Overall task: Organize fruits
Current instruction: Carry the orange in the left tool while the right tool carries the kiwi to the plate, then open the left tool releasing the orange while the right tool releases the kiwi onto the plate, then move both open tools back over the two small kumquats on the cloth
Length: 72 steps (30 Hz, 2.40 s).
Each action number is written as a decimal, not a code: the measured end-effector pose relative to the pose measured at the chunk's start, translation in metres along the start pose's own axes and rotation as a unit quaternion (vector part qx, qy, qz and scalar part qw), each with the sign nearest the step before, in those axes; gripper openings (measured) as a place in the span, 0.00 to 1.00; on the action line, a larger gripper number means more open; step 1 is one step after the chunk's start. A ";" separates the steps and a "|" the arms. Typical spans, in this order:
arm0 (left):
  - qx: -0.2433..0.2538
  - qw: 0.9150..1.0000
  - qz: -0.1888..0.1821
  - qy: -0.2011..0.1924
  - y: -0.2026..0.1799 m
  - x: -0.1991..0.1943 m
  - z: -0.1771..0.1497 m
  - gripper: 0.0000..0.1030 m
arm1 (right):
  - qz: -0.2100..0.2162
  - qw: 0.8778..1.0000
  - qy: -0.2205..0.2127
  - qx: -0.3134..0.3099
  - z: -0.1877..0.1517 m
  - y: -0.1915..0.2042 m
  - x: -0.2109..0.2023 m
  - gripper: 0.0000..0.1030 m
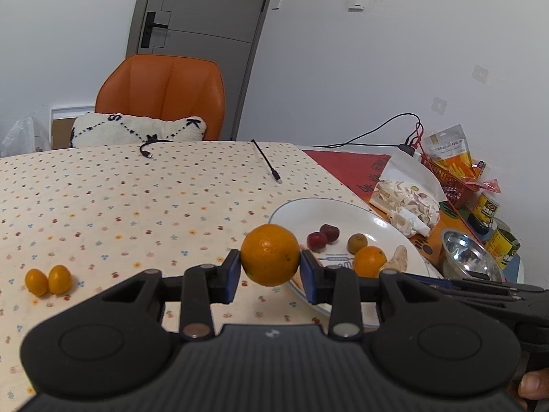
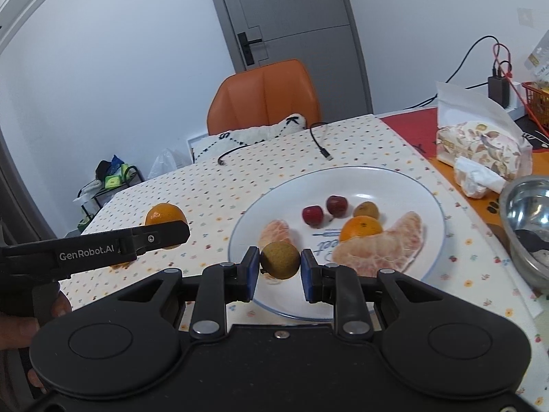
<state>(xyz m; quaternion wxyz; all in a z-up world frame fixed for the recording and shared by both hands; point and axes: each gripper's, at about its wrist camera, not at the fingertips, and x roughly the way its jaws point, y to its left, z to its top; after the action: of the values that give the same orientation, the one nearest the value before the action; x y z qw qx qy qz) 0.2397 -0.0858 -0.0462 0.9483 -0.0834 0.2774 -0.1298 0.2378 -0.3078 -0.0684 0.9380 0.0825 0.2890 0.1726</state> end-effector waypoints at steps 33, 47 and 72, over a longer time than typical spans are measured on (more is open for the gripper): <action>0.022 0.998 -0.058 0.025 -0.043 0.025 0.000 0.38 | -0.023 0.999 0.003 0.024 -0.004 -0.027 -0.008 0.29; 0.006 1.000 -0.015 0.017 -0.010 0.005 0.003 0.68 | 0.000 1.000 0.003 0.022 -0.006 -0.014 -0.004 0.29; -0.034 0.998 0.051 -0.024 0.065 -0.052 0.002 0.78 | 0.058 0.998 0.002 -0.008 0.000 0.042 0.016 0.39</action>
<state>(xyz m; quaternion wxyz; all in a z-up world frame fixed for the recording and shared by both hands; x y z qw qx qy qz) 0.2115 -0.0089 -0.0333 0.9567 -0.1044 0.2624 -0.0700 0.2386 -0.2633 -0.0659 0.9263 0.0915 0.2847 0.2292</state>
